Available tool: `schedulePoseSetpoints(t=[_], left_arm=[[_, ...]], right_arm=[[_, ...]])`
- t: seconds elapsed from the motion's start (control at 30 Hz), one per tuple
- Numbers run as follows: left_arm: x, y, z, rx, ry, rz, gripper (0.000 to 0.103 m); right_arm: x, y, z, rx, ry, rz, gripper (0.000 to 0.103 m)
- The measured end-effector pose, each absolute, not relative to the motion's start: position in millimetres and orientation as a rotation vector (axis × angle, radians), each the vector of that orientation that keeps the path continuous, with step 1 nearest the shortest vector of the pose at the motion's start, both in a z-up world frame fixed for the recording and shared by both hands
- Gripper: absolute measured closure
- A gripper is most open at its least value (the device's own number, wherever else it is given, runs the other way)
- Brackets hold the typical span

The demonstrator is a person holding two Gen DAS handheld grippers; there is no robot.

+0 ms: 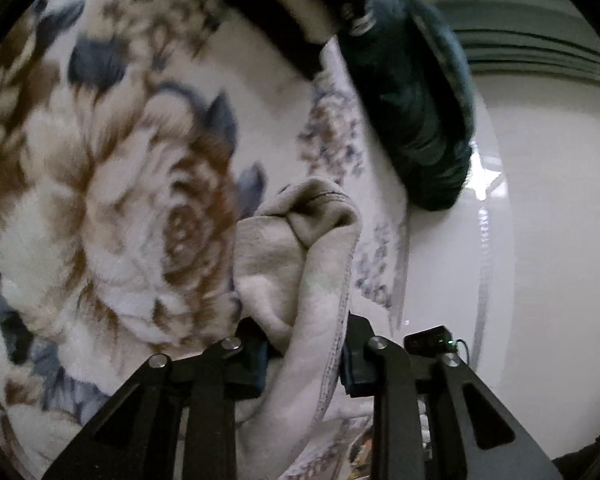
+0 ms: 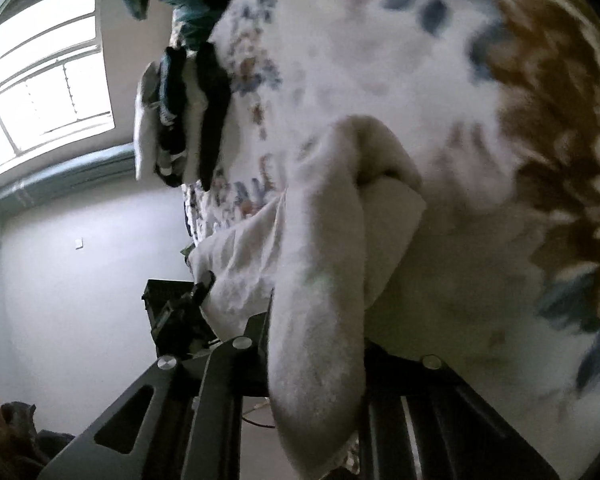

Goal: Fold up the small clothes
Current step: 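Lift the folded shirt with both grippers and place it on the clothes stack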

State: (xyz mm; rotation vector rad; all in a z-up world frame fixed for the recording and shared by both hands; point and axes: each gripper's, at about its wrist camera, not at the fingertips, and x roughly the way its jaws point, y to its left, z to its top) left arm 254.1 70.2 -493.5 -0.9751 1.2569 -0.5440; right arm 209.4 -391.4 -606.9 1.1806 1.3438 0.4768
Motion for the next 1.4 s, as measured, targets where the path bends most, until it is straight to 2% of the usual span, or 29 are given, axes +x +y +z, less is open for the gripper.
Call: schedulePoseSetpoints(t=[0.33, 0.53, 0.7, 0.9, 1.13, 1.2, 1.23, 1.27, 1.3, 1.33, 1.37, 1.4], left_arm=[[318.1, 122.5, -400.1, -0.949, 1.119, -0.542, 0.081], [402.5, 171.5, -327.2, -0.886, 1.001, -0.533, 0.081], [494.1, 214.3, -293.5, -0.835, 0.942, -0.491, 0.081], [601.1, 251.5, -300.0, -0.791, 0.949, -0.435, 0.081], [658.5, 277.1, -370.9, -0.732, 1.116, -0.300, 0.075], [657.3, 278.7, -381.8, -0.744, 1.146, -0.300, 0.069], [655.2, 279.9, -385.4, -0.738, 1.154, -0.288, 0.060], [652.8, 279.6, -387.2, -0.725, 1.163, -0.266, 0.053], [648.9, 278.7, -386.7, -0.703, 1.172, -0.236, 0.038], [645.4, 277.6, -384.9, -0.674, 1.177, -0.201, 0.030], [640.1, 275.0, -379.4, -0.637, 1.175, -0.170, 0.027], [635.4, 272.1, -374.8, -0.592, 1.169, -0.137, 0.023]], right_arm=[[280.1, -346.0, -513.9, 1.089, 1.258, 0.558, 0.090], [378.0, -287.1, -439.7, 1.030, 1.176, 0.646, 0.090], [487.2, -228.3, -400.0, 0.988, 1.121, 0.699, 0.090], [605.3, -176.4, -403.3, 0.975, 1.103, 0.705, 0.090], [674.2, -167.6, -445.2, 0.887, 1.156, 0.559, 0.090], [679.6, -168.0, -450.8, 0.810, 1.180, 0.514, 0.086], [680.7, -166.0, -452.2, 0.762, 1.188, 0.490, 0.082], [679.6, -162.9, -450.7, 0.695, 1.199, 0.450, 0.069], [677.9, -162.2, -451.0, 0.655, 1.206, 0.418, 0.058], [675.4, -160.9, -449.6, 0.611, 1.214, 0.377, 0.052], [672.5, -158.8, -445.7, 0.563, 1.221, 0.322, 0.042], [667.5, -158.3, -441.4, 0.531, 1.216, 0.292, 0.040]])
